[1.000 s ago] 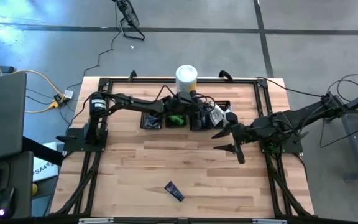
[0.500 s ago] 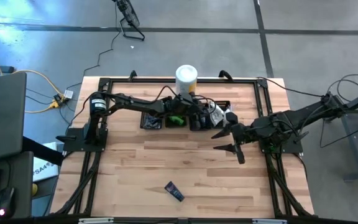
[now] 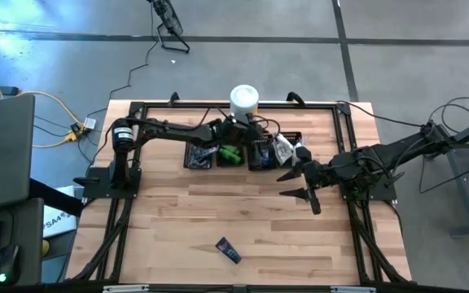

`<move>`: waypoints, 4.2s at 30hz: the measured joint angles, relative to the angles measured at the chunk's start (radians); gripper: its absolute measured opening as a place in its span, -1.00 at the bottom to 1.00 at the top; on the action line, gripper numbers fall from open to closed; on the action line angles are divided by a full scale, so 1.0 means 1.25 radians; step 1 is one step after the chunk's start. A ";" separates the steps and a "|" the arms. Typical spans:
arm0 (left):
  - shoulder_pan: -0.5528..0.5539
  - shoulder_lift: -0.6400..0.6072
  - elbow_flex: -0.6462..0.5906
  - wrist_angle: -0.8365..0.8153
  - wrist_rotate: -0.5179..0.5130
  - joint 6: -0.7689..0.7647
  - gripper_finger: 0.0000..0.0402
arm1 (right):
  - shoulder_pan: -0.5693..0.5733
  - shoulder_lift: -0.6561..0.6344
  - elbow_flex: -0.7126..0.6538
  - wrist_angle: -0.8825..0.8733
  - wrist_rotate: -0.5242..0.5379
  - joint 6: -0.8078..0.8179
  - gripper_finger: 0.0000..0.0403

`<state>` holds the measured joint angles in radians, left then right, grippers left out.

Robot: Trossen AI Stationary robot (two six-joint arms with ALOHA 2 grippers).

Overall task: Pick & Place Travel size toiletries
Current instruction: Put the shave cream into the middle right black bin

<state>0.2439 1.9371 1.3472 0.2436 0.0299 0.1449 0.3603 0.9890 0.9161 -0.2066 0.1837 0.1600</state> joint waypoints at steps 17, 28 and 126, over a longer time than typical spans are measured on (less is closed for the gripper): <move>-0.038 -0.045 0.000 -0.033 -0.072 0.121 -0.27 | 0.000 0.000 0.000 0.000 0.000 -0.024 -0.14; -0.038 -0.045 0.000 -0.018 -0.072 0.216 -0.70 | 0.000 0.000 0.000 0.000 0.000 -0.027 -0.14; -0.217 -1.098 -0.692 -0.152 0.009 0.341 -0.97 | 0.116 0.710 0.475 -0.164 -0.057 0.569 -0.92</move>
<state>-0.0269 0.5648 0.4821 0.0542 0.0418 0.5713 0.5051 1.8766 1.5093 -0.4110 0.1127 0.8712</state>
